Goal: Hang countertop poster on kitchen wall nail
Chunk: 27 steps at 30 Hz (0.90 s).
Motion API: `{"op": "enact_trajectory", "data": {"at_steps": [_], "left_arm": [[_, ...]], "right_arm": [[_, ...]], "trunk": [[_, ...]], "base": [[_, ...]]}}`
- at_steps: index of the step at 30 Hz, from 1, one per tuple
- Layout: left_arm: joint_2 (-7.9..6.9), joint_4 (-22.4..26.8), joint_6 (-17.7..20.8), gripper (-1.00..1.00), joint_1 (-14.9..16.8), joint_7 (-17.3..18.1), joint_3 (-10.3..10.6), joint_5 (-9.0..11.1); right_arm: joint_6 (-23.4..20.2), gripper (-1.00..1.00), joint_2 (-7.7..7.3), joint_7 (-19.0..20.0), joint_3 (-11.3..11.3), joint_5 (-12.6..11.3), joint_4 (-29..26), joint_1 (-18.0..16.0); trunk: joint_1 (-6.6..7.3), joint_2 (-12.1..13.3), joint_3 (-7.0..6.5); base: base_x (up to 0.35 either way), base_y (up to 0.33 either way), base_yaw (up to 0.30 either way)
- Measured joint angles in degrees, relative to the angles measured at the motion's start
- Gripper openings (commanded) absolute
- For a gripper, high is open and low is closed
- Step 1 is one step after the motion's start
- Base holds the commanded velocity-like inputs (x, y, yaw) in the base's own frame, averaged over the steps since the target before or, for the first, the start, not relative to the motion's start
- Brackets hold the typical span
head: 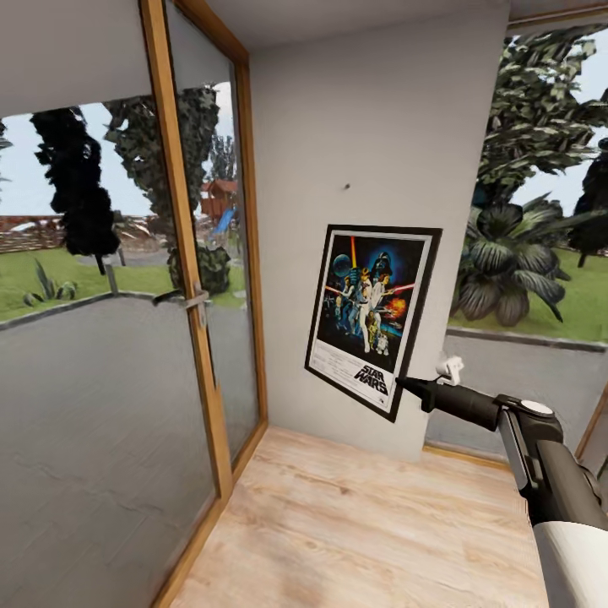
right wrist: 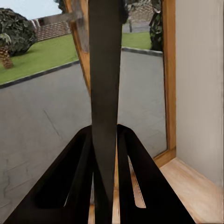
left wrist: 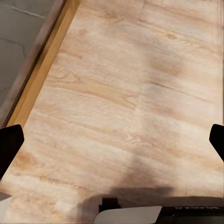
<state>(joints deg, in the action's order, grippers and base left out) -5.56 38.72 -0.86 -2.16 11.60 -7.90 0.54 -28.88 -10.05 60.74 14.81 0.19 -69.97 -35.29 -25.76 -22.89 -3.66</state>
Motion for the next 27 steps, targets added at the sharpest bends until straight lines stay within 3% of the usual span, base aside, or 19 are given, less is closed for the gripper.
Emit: {"op": "enact_trajectory", "data": {"at_steps": [27], "left_arm": [[0.00,0.0,-0.1,1.00,0.0,0.0,-0.2,0.0]], "right_arm": [[0.0,-1.00,0.00,0.0,0.0,0.0,0.0,0.0]], "trunk": [[0.00,0.0,-1.27]], "base": [[0.003,0.001,-0.271]]}}
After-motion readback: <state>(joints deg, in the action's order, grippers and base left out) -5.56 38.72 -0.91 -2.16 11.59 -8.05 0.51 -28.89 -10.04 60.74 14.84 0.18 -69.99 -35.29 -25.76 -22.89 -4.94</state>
